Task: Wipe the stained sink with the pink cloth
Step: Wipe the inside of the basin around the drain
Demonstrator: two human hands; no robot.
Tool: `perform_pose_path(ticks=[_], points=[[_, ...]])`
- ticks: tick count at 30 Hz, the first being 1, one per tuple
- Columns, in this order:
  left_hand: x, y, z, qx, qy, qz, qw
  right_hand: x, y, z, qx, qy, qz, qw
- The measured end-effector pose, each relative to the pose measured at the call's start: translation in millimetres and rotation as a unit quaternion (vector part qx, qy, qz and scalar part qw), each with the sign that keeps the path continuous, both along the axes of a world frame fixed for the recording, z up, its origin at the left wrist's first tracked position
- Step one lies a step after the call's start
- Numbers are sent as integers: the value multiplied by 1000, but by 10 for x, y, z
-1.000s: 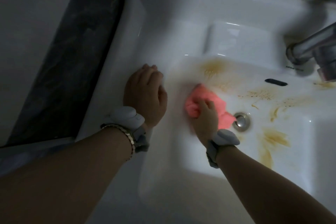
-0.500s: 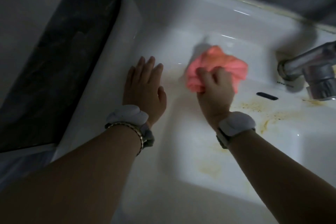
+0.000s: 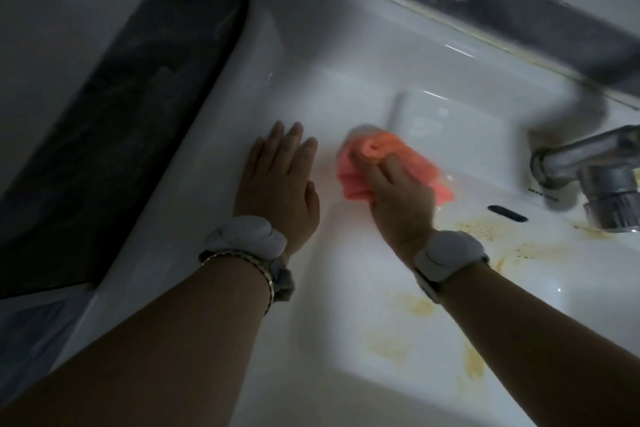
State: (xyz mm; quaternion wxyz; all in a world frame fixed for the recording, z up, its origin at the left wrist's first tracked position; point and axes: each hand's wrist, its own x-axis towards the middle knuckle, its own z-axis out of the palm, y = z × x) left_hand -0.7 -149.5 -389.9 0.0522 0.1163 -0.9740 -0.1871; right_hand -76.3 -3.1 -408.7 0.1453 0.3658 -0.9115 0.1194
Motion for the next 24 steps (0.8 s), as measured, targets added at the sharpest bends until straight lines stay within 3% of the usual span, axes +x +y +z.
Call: perform_pose_path(ticks=[4,6,7,10,11,13,14,15,17,21,24], points=[[-2,-12,-20,-11,2,3,1000,-78,-195,-86,70,43,112,990],[5,-5,-14,-7,3,-1,1000,-94,63,-60,41,-178,102,978],[6,-1,-8,-5,6,-2,1000,-87,196,-48,5,-308,58,950],[3,6,11,-7,5,4,1000,-105,427,-137,-19,-375,20,927],[5,10,15,-8,6,6,1000,-99,379,-72,-42,-369,21,928],[-3,17,9,-11,9,4,1000,-175,248,0,-14,-168,62,984],[-5,18,2,-11,8,2,1000,-193,155,9,9,-51,84,995],[-4,16,-6,-11,7,0,1000,-178,58,26,16,-12,92,996],[6,12,-7,-12,10,-1,1000,-119,-33,-98,26,-38,119,992],[-9,21,-39,-25,26,4,999,-14,87,-387,126,-191,196,954],[-17,0,-70,-40,28,4,999,-73,148,-414,203,-163,199,945]])
